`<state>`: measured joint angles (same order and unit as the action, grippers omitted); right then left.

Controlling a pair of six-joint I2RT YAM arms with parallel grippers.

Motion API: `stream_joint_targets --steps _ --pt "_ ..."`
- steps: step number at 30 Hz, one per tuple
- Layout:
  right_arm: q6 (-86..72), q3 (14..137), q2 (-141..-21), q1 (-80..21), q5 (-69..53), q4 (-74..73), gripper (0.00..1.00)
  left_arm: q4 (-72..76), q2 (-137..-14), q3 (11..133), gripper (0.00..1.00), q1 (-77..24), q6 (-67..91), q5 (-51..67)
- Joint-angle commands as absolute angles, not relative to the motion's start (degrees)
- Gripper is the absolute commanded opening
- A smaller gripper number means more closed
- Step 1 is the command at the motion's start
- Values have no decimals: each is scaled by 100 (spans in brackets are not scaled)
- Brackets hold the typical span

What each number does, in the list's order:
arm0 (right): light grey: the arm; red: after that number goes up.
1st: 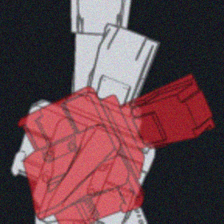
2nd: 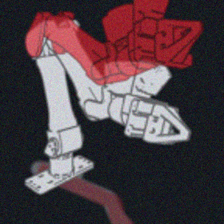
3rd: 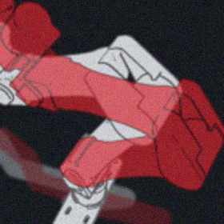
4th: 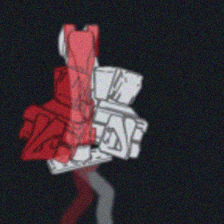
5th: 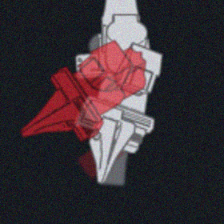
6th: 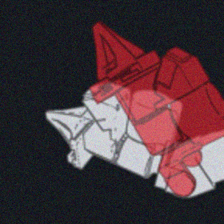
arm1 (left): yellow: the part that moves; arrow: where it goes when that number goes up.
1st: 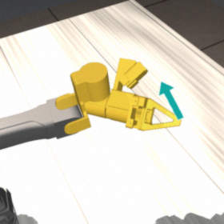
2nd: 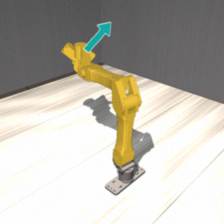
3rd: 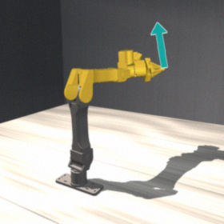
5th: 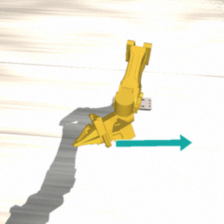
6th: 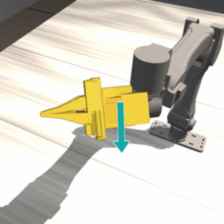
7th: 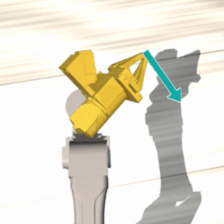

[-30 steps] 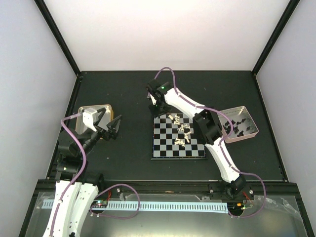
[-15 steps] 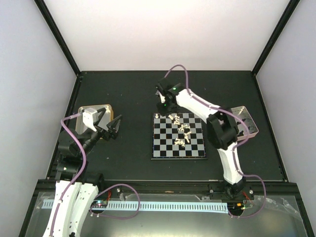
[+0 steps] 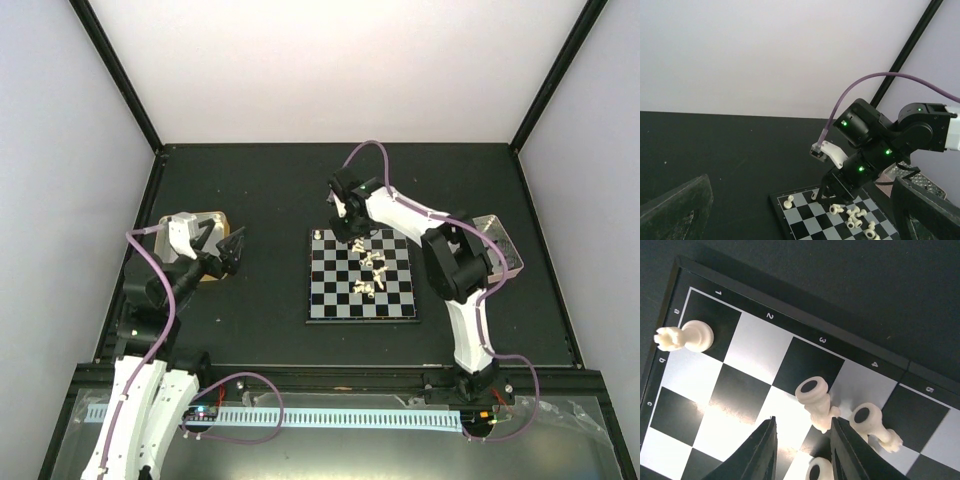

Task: Set up the chess pieces on the board
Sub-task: Pick up the chess piece from the chessboard, then place the chess piece on the chessboard.

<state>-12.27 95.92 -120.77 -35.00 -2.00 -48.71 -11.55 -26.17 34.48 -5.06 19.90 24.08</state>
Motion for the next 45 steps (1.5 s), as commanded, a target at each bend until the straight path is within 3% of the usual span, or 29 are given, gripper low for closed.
stream_joint_targets --steps 1,15,21,30,36,45 --pt "-965 9665 -12238 -3507 -292 -4766 30 -1311 -2658 3658 99 -472 2066 2287" --pt "-753 9713 -12652 -3516 378 -4765 28 -998 -2866 3515 99 -474 1994 2986" --pt "-726 9545 -12513 -3522 352 -4609 14 -939 -2911 3495 99 -482 2083 3046" --pt "-730 8929 -11689 -3529 -53 -3816 8 -590 -3176 3193 99 -491 3134 3429" --pt "-1015 8104 -10926 -3533 -819 -3304 4 -461 -4060 2906 97 -655 4168 3851" --pt "-1620 6694 -9499 -3610 -3250 -2369 2 342 -5025 2791 92 -1816 4665 3810"
